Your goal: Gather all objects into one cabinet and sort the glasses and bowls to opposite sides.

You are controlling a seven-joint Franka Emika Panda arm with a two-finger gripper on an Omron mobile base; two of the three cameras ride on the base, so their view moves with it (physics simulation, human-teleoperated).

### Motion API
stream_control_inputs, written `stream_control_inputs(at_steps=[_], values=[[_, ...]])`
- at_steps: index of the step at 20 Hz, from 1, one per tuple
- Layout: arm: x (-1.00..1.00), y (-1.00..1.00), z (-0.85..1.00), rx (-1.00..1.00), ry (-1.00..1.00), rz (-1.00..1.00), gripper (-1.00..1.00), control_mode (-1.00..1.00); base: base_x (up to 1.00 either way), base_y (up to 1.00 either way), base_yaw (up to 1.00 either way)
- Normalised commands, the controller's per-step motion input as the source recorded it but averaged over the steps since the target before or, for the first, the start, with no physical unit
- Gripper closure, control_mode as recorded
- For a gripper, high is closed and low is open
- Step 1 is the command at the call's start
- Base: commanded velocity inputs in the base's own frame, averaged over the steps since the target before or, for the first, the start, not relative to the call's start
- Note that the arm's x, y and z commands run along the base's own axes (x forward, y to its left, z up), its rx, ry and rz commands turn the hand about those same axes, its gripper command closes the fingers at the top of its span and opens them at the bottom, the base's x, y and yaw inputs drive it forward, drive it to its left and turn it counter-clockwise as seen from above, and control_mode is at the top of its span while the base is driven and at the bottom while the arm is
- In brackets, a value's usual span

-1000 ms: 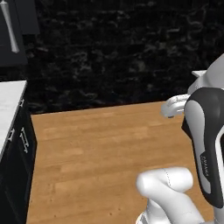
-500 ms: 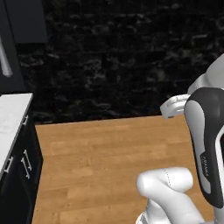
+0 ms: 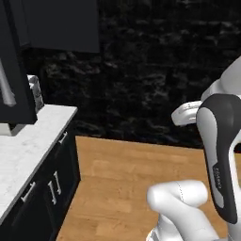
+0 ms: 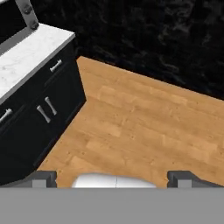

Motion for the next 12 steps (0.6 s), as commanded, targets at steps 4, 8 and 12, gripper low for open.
stream_control_inputs(at_steps=[4,8,12], values=[[0.0,0.0,0.0,0.0,0.0,0.0,-1.0,1.0,1.0,0.0,0.73],[0.0,0.0,0.0,0.0,0.0,0.0,-1.0,1.0,0.56,0.0,0.89],[0.0,0.0,0.0,0.0,0.0,0.0,-1.0,1.0,0.05,0.0,1.0]])
